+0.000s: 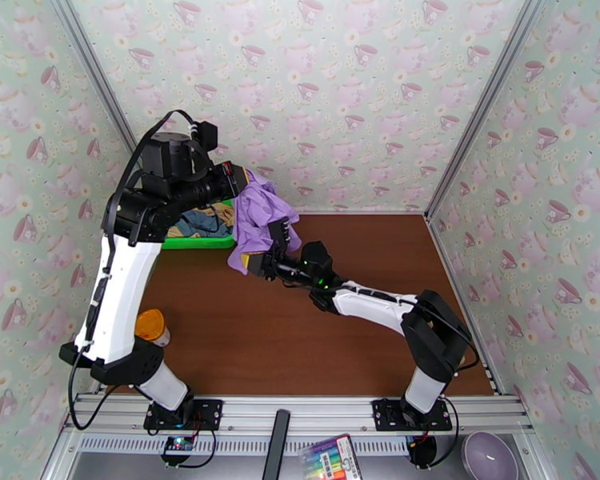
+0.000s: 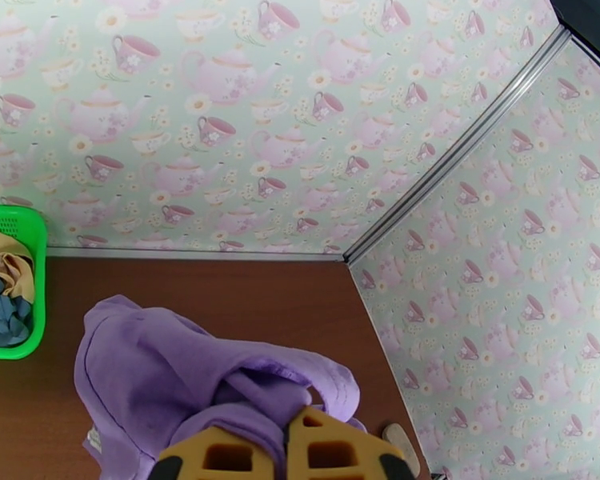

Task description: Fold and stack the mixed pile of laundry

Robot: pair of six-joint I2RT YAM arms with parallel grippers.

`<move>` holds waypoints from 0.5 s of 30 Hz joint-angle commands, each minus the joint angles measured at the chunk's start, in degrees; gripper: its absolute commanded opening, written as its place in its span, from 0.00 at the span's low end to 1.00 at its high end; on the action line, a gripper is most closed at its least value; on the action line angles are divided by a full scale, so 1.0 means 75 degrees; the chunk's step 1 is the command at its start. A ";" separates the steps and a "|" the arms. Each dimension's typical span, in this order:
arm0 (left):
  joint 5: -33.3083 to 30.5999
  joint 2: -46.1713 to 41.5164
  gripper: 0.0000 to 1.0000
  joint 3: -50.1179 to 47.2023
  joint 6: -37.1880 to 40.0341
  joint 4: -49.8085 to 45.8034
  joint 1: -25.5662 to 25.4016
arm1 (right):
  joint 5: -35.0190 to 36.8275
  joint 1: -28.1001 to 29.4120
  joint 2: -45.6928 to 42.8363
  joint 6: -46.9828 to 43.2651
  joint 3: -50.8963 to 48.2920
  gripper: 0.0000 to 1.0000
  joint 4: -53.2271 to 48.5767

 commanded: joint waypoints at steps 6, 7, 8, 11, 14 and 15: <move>-0.0980 -0.0235 0.00 0.0036 0.0463 -0.0287 0.0317 | 0.2785 0.0007 -0.2921 -0.2290 -0.0163 0.00 -0.5897; -0.1037 -0.0281 0.00 -0.0099 0.0476 -0.0273 0.0359 | 0.3424 0.0013 -0.3295 -0.2667 0.0007 0.00 -0.6883; -0.1054 -0.0350 0.00 -0.0278 0.0476 -0.0217 0.0392 | 0.4115 0.0005 -0.3634 -0.2998 0.0143 0.00 -0.7716; -0.0918 -0.0565 0.00 -0.0837 0.0402 0.0072 0.0396 | 0.5535 -0.0120 -0.4329 -0.3636 0.0454 0.00 -0.9238; -0.0648 -0.0760 0.00 -0.1401 0.0239 0.0355 0.0385 | 0.5998 -0.0384 -0.4616 -0.4037 0.0728 0.00 -0.9944; -0.0588 -0.0842 0.00 -0.1593 0.0193 0.0432 0.0372 | 0.6062 -0.0458 -0.4640 -0.4157 0.0811 0.00 -1.0079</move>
